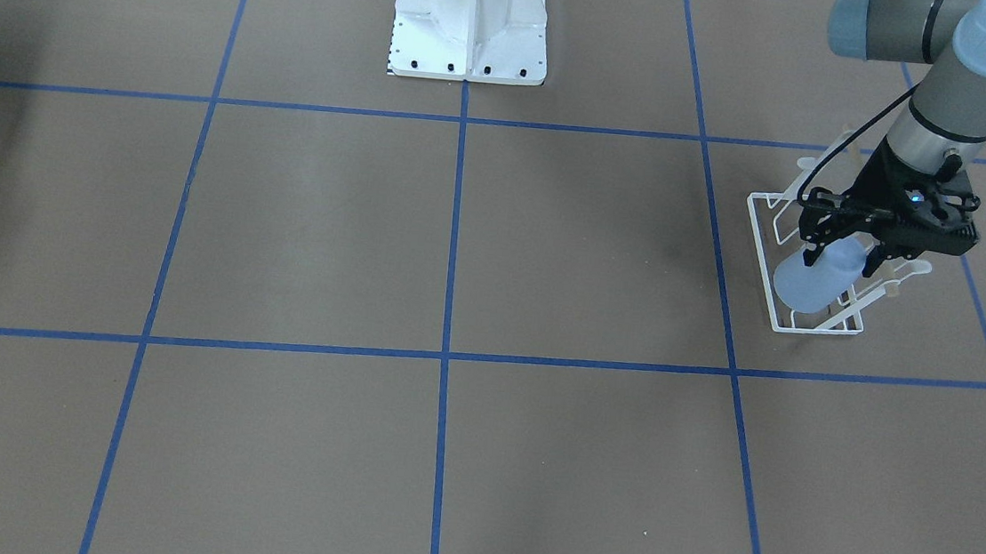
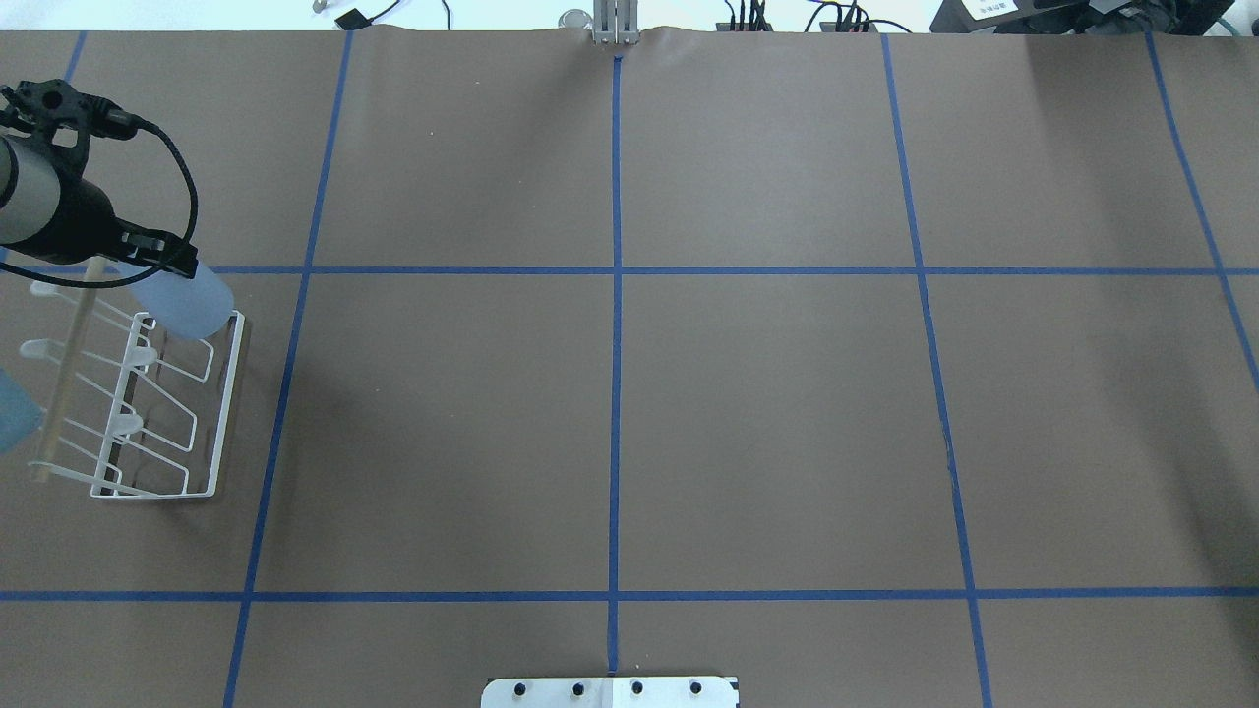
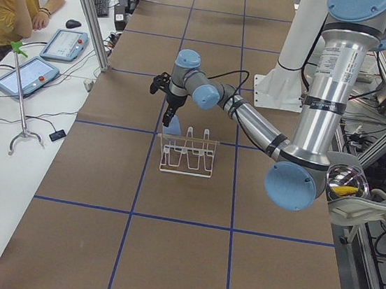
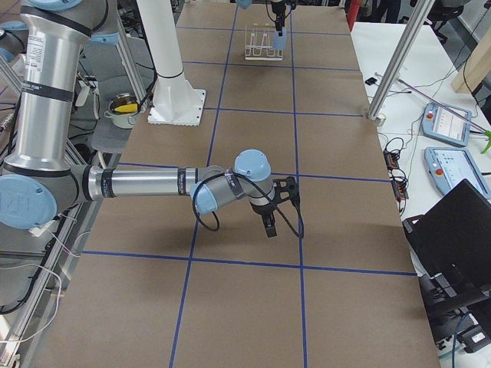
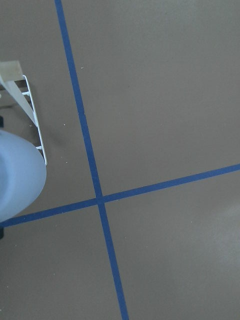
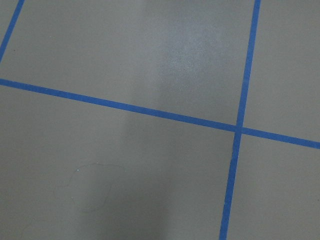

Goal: Hang cup on cup holder
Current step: 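Lower the cup onto a rack peg with the left gripper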

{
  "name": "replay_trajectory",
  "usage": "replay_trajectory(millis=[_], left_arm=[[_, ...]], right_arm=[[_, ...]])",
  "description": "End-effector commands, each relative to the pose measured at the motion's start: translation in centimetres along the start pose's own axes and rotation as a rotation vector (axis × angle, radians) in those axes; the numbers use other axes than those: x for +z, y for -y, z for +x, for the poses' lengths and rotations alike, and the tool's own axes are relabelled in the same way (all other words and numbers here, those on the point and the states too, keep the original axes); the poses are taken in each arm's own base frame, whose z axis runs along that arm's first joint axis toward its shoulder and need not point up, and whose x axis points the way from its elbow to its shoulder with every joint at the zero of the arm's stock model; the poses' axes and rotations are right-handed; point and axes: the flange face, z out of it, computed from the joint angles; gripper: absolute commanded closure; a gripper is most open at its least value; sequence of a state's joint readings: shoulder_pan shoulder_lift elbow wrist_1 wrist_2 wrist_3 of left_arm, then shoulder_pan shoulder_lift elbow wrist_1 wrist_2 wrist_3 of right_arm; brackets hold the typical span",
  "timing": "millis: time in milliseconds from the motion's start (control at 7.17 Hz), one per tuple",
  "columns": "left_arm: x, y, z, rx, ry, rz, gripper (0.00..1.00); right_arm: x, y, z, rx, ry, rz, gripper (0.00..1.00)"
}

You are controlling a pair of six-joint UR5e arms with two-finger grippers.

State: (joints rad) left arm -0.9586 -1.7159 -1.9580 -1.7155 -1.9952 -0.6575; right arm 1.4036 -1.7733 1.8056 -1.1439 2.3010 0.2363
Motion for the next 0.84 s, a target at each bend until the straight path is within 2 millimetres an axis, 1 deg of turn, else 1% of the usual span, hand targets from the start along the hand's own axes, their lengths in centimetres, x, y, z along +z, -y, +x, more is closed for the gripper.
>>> replay_trajectory(millis=[0, 139, 279, 418, 558, 697], left_arm=[[1.17, -0.19, -0.08, -0.001, 0.011, -0.018, 1.0], [1.7, -0.2, -0.03, -0.002, 0.014, -0.026, 1.0], [2.03, -0.18, -0.09, -0.003, 0.016, -0.031, 0.72], [2.05, -0.19, -0.1, -0.003, 0.017, -0.032, 0.41], [1.98, -0.18, -0.06, -0.001, 0.016, -0.031, 0.15], [1.85, -0.1, -0.04, 0.004, 0.006, -0.017, 0.02]], right_arm=[[0.01, 0.0, 0.01, 0.0, 0.0, 0.0, 0.0], [0.01, 0.0, 0.01, 0.0, 0.0, 0.0, 0.0], [-0.02, 0.08, -0.02, -0.001, -0.001, 0.001, 0.0], [0.04, -0.03, 0.06, 0.003, -0.002, -0.003, 0.0], [0.22, -0.12, 0.31, 0.009, -0.011, -0.012, 0.0], [0.84, -0.38, 0.88, 0.021, -0.008, -0.028, 0.0]])
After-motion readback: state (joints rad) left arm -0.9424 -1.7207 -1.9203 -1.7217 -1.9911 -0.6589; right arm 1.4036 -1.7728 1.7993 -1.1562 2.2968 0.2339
